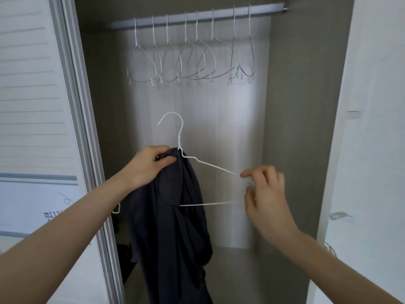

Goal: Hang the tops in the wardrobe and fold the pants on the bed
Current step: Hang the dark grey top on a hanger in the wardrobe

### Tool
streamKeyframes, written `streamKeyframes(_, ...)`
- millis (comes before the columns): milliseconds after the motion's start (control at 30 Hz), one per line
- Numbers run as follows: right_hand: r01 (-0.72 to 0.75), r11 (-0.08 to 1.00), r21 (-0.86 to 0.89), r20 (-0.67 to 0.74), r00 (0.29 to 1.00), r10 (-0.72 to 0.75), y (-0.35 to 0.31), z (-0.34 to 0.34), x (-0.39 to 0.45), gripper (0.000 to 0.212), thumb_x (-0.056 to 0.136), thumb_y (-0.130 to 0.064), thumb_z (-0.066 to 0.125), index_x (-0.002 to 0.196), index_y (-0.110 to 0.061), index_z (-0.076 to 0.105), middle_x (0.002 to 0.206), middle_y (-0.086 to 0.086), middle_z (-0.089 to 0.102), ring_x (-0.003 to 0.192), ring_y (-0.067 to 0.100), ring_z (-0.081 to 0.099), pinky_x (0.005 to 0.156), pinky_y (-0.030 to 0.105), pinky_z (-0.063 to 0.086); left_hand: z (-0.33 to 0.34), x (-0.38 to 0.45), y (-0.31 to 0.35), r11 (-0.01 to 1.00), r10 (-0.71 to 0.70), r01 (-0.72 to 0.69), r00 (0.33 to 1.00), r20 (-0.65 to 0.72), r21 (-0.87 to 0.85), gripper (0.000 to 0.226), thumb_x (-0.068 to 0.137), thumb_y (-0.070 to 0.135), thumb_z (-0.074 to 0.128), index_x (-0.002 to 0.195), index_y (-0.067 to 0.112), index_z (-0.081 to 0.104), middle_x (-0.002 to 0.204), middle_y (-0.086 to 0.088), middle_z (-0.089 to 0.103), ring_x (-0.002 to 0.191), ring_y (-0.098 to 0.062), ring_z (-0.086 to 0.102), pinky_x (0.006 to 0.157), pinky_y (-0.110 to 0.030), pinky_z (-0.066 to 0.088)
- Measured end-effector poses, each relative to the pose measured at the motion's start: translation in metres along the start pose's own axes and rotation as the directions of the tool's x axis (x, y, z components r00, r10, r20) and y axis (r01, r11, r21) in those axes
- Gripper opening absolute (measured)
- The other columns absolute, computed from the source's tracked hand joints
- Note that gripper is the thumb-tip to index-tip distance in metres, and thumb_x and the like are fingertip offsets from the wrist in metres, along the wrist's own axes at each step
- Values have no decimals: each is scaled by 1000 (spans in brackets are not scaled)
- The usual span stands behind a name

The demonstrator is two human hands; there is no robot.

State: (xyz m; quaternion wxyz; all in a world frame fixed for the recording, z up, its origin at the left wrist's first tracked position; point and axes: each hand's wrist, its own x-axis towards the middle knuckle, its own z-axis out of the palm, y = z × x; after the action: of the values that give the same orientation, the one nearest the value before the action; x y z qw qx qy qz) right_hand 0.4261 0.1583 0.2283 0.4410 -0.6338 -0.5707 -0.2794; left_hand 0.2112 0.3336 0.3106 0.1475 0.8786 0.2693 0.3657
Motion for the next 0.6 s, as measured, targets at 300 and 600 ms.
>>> streamKeyframes(300,-593,666,451,781,624,27,-49,59,-27,68,87,-19,64,141,-29,24,122,-14,52,111,1,52,98,18,44,25,7,36,983,20,-25,999,-27,-184,16,94,21,62,93,5,66,79,-5,60,70,-9,50,67,-25,39)
streamKeyframes(600,-491,740,460,465,843,270,-34,59,-42,38,84,-26,65,102,-45,37,89,-10,65,83,12,63,81,33,53,1,6,2,900,-262,179,951,-165,-398,31,94,28,63,93,-3,64,84,-15,64,79,-20,57,77,-37,47)
